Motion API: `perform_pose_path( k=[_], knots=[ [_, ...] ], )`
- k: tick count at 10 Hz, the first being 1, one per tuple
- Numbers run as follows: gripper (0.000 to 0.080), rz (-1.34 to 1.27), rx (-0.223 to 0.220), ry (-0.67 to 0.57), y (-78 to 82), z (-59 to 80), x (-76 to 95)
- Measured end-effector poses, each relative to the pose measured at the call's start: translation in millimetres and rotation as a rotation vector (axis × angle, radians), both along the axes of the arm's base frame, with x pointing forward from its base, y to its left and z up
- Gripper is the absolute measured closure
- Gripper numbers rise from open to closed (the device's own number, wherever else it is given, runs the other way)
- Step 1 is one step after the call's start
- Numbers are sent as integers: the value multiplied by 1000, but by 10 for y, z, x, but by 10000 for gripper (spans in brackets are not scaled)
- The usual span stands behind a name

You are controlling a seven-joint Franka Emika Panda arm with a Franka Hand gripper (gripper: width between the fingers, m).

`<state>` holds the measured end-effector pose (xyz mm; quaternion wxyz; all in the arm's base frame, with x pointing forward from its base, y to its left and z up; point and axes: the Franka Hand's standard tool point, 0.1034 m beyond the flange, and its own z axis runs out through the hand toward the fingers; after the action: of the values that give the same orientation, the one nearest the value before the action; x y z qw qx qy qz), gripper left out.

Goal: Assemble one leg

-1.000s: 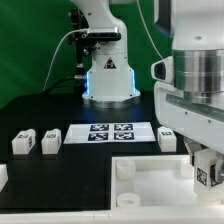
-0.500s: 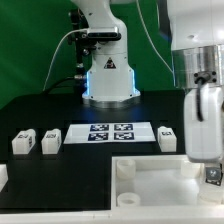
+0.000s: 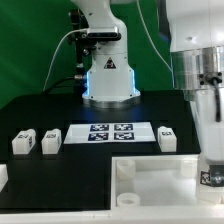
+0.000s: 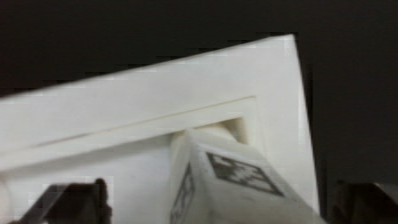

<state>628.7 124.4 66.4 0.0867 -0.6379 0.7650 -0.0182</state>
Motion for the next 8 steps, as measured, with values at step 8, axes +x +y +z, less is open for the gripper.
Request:
perform_pose_path(
  k=[8],
  knots=[
    [150, 1129, -191, -39, -76, 31, 84]
  ],
)
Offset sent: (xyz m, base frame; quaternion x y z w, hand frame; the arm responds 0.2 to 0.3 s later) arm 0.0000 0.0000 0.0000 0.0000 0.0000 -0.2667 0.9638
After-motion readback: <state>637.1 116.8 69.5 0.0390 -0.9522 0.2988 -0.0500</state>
